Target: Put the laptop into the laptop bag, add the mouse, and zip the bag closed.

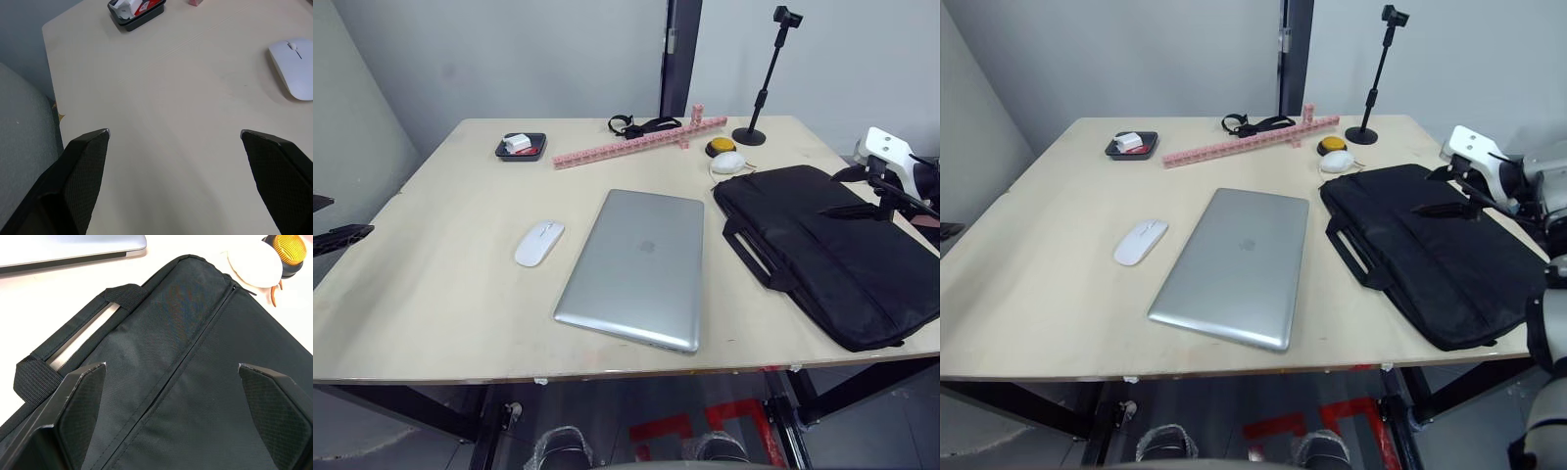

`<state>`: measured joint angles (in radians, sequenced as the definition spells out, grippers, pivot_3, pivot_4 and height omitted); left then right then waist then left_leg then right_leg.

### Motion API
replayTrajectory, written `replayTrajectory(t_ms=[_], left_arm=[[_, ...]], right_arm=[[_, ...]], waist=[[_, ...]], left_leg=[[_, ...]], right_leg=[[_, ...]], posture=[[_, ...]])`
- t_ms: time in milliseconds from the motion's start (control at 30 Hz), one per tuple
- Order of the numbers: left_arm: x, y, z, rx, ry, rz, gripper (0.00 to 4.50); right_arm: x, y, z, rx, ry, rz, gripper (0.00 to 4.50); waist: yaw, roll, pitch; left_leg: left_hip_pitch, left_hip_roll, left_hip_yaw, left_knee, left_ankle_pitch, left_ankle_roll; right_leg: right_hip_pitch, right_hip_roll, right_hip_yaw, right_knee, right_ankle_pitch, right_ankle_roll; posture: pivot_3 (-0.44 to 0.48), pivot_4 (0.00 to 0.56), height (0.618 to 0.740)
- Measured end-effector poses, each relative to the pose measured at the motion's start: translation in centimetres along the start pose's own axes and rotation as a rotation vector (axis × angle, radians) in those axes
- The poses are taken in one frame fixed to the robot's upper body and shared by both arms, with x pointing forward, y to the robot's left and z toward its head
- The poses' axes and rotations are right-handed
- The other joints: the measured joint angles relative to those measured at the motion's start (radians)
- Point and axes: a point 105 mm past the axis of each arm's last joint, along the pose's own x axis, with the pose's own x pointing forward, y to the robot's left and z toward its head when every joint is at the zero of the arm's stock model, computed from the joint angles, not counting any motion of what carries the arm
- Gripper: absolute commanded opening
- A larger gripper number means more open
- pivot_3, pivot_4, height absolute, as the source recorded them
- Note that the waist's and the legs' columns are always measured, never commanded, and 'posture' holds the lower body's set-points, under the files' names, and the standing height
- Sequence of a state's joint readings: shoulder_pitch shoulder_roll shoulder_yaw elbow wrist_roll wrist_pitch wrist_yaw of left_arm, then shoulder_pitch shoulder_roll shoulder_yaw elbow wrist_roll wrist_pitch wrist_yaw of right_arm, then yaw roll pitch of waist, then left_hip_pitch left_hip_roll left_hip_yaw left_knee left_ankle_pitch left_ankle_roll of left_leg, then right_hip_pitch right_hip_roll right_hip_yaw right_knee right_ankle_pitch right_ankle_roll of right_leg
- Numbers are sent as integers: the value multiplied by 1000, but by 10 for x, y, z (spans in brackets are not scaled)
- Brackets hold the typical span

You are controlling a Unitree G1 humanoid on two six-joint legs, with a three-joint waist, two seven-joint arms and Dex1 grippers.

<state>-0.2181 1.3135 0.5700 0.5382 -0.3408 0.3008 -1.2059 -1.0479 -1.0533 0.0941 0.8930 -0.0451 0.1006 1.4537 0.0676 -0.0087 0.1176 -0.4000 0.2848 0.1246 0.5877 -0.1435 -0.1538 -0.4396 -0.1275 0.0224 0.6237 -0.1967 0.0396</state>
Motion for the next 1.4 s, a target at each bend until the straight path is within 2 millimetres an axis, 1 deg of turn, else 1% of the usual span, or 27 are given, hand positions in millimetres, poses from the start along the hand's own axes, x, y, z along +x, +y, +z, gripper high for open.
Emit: replayTrajectory(t_ms=[1400], left_arm=[[0, 0, 0, -17, -4, -9, 4492]], right_arm=[[0, 1, -1, 1, 1, 3, 4497]], waist=[[0, 0, 0]], left_leg=[[0, 0, 0, 0, 0, 0]], right_leg=[[0, 0, 0, 0, 0, 0]], posture=[[0, 150, 740]])
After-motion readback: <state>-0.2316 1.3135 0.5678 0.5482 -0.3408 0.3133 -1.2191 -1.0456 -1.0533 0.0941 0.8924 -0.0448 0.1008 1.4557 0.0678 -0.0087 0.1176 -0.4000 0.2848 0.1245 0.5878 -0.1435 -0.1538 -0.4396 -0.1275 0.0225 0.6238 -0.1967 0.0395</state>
